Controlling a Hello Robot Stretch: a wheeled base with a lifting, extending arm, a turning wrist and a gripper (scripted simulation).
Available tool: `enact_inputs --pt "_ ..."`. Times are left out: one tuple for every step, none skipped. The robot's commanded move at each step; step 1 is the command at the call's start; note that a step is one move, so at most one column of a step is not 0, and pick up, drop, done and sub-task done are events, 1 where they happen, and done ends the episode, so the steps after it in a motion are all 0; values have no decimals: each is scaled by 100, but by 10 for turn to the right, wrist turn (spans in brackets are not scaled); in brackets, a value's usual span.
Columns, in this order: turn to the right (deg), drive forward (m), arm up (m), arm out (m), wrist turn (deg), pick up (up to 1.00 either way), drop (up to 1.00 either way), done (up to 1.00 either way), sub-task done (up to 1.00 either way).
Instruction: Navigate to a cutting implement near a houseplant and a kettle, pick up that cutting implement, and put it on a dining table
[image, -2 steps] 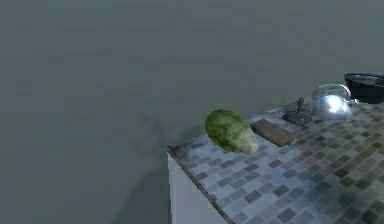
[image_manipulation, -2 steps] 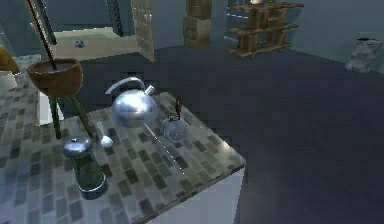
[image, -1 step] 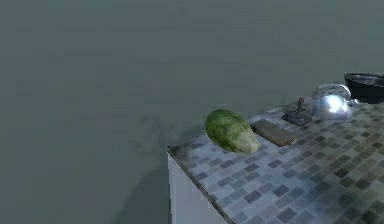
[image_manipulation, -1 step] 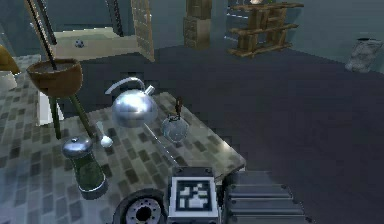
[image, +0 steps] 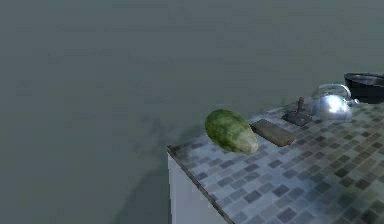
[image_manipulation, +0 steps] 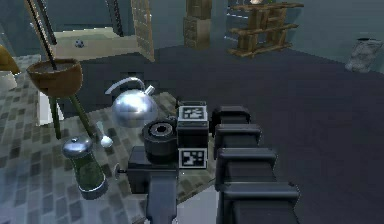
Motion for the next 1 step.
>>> enact_inputs --pt "0 0 0 0 450 0 0 0 0"
